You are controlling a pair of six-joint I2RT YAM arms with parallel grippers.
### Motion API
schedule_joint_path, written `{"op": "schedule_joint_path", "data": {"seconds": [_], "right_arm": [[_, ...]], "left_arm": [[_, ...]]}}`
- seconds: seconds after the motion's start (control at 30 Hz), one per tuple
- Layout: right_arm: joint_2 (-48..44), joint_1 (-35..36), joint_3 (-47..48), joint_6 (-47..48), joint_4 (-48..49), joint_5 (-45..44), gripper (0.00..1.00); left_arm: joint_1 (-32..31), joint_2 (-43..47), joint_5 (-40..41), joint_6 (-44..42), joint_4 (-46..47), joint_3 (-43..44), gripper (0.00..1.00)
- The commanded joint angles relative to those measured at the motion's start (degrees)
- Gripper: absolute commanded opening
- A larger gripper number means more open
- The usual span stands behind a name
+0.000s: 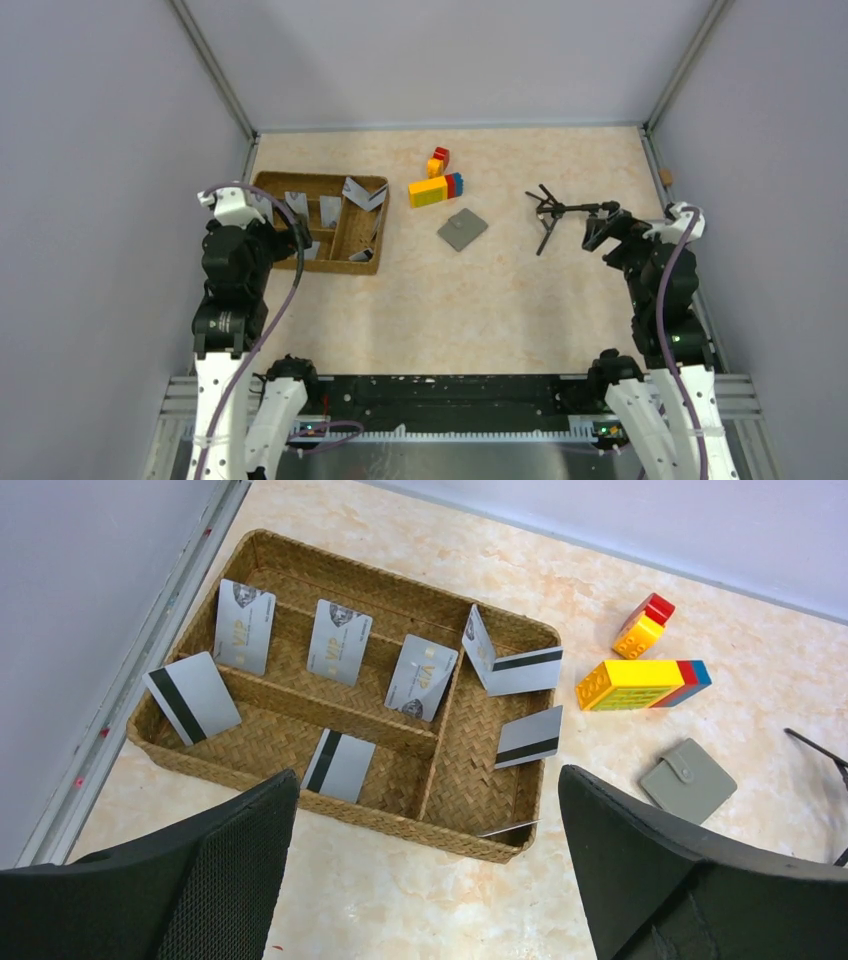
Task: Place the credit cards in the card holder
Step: Open the card holder at the center of the board.
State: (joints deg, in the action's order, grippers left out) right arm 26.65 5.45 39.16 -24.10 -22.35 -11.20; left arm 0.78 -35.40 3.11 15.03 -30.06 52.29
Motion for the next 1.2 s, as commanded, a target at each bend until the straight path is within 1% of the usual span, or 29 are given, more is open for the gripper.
{"op": "schedule_joint_path", "data": {"seconds": [0.0,0.03,0.1,0.13,0.23,0.3,0.33,0.4,0.53,0.67,0.77,0.97,1.03,1.17], "right_arm": [[0.9,-0.2,0.8,0.0,0.6,4.0,0.99],[1.3,-0.3,0.6,-0.3,0.7,5.0,0.98],[2.4,-0.3,0.0,-1.3,1.3,7.9,0.88],[3.1,-0.2,-0.4,-2.1,1.8,10.3,0.85],[5.6,-0.2,-2.7,-6.8,4.7,21.2,0.76],[7.3,0.2,-5.6,-10.9,8.1,26.4,0.74],[8.1,1.7,-7.0,-12.9,10.1,27.2,0.73],[9.9,6.1,-8.8,-14.4,11.6,23.9,0.72],[15.6,17.6,-9.0,-16.0,15.0,12.7,0.72],[27.2,25.4,-6.9,-18.4,20.2,5.6,0.70],[37.6,30.7,-3.0,-18.5,23.1,0.9,0.69],[58.7,36.2,12.1,-13.7,16.1,-9.9,0.70],[65.0,37.0,16.3,-11.9,14.9,-11.0,0.72],[73.5,38.1,22.7,-9.2,15.0,-10.6,0.74]], "left_arm": [[-0.4,-0.8,1.7,-0.6,2.2,-0.5,0.99],[-0.4,-0.7,1.7,-0.4,2.6,-1.1,0.99],[-0.4,-0.7,1.4,-0.2,3.3,-1.8,0.99],[-0.4,-0.7,1.3,-0.1,3.6,-2.2,0.99],[-0.4,-1.2,0.6,-0.1,4.0,-3.1,0.99],[-0.4,-2.1,0.4,0.2,3.9,-3.8,0.99],[-0.4,-2.5,-0.1,0.4,3.8,-4.0,0.99],[-0.4,-3.0,-1.5,0.5,3.8,-4.4,0.99],[-0.4,-3.1,-2.7,0.8,4.3,-5.1,0.99],[-0.4,-3.0,-5.2,0.6,4.7,-5.8,0.99],[-0.4,-2.9,-4.9,0.5,4.8,-6.0,0.99],[-0.5,-2.6,-5.6,0.0,5.0,-6.6,0.99],[-0.5,-2.4,-5.8,-0.3,5.2,-6.8,0.99],[-0.5,-2.4,-5.7,-0.7,5.3,-7.1,0.99]]}}
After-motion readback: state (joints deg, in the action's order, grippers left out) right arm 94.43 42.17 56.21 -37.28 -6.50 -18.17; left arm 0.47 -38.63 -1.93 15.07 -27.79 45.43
